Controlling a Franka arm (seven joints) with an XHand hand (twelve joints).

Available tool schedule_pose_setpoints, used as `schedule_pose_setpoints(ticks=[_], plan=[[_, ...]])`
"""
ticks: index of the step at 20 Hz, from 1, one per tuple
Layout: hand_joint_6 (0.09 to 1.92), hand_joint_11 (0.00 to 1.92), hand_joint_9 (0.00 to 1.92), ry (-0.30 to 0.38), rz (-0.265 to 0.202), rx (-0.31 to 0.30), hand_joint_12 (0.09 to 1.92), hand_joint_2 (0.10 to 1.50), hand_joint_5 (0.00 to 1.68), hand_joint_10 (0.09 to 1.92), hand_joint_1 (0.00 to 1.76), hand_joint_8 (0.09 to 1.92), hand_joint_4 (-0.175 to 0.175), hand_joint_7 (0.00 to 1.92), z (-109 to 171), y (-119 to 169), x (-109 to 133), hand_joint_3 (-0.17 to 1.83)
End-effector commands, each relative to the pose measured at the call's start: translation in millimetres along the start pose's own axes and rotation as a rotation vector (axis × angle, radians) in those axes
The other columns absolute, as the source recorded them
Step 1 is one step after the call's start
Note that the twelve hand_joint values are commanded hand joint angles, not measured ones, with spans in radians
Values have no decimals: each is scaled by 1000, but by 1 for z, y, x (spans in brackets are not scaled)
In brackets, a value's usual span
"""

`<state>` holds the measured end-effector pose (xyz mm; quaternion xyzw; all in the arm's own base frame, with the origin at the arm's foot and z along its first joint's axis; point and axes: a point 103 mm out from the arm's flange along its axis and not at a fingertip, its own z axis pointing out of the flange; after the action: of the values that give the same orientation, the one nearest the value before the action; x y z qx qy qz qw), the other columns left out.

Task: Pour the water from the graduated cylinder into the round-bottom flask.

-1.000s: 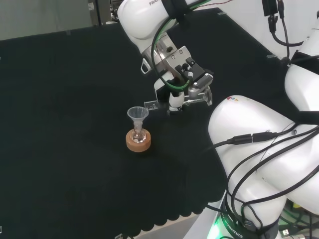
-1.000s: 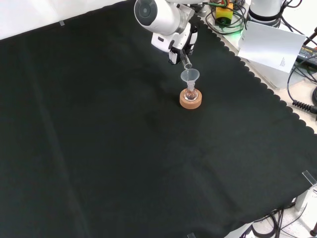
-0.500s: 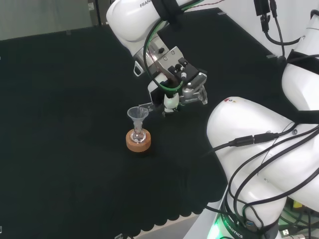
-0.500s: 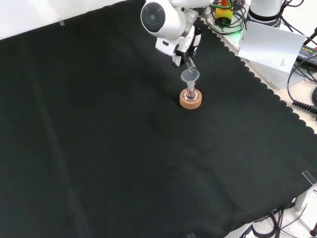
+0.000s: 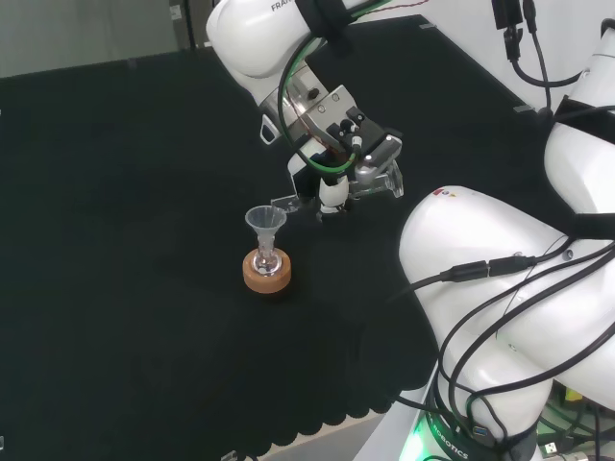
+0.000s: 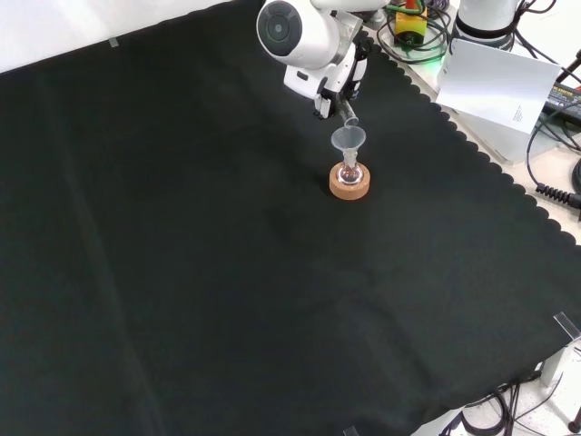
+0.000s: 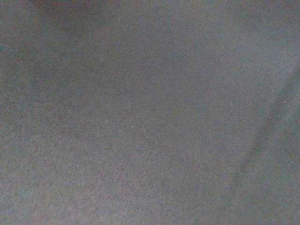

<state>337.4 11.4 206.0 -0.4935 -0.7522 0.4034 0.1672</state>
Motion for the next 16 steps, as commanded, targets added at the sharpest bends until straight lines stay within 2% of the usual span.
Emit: schedule_pose_setpoints(ticks=[1,4,10,16], plan=[[1323,1176,1318,-8,-3,4,811,1235,772,187,1102,590,-175,1039,0,-2,-2,-1],[1323,1176,1319,-11,-1,7,810,1235,772,186,1102,590,-175,1039,-2,-1,2,-1],[1323,1176,1320,20,-27,-18,810,1235,772,184,1102,589,-175,1039,-13,13,31,-1],[1322,1176,1321,64,-61,-84,810,1235,773,182,1102,588,-175,1039,-8,14,22,-1]])
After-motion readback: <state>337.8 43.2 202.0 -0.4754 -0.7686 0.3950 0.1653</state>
